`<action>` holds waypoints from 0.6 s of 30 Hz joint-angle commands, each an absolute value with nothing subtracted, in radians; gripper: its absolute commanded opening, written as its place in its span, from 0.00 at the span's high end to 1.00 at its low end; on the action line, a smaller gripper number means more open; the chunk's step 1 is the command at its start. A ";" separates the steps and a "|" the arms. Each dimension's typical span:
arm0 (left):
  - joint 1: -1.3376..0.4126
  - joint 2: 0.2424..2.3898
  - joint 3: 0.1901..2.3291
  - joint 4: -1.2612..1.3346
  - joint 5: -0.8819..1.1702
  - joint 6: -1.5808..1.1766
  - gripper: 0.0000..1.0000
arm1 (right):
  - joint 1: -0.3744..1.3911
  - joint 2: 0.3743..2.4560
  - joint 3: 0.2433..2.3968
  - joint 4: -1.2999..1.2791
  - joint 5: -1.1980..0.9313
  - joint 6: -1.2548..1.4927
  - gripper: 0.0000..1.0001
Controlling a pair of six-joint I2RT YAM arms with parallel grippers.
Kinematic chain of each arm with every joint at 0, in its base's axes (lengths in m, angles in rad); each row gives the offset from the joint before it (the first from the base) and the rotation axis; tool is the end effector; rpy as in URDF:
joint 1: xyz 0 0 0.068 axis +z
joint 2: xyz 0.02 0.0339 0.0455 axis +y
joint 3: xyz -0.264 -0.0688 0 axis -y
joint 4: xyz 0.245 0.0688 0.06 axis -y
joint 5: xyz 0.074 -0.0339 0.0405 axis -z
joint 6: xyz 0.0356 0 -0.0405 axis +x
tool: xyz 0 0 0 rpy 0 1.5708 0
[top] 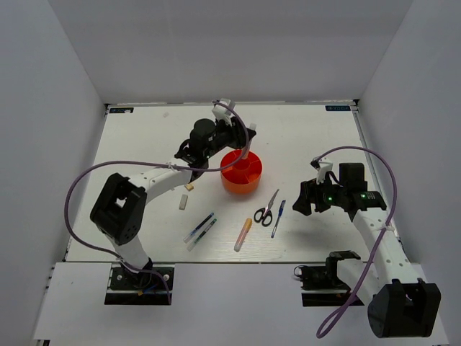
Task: Sort the stationery into containers
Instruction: Place the pen in the storage box.
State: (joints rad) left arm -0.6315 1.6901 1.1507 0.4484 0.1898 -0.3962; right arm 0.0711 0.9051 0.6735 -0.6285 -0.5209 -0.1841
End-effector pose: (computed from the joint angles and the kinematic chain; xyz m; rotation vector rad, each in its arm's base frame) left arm 0.3197 -0.2421 0.2914 0.3544 1.7104 -0.9251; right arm 0.1759 0.0303 0.2438 -0.5290 2.2987 0.5754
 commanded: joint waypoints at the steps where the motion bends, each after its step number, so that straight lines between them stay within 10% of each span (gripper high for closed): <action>1: -0.612 1.710 1.161 0.586 0.285 -0.452 1.00 | 0.069 0.914 0.712 -0.629 -0.545 -0.205 0.22; 18: -0.595 1.805 1.068 0.650 0.294 -0.417 1.00 | 0.069 0.939 0.713 -0.640 -0.560 -0.227 0.19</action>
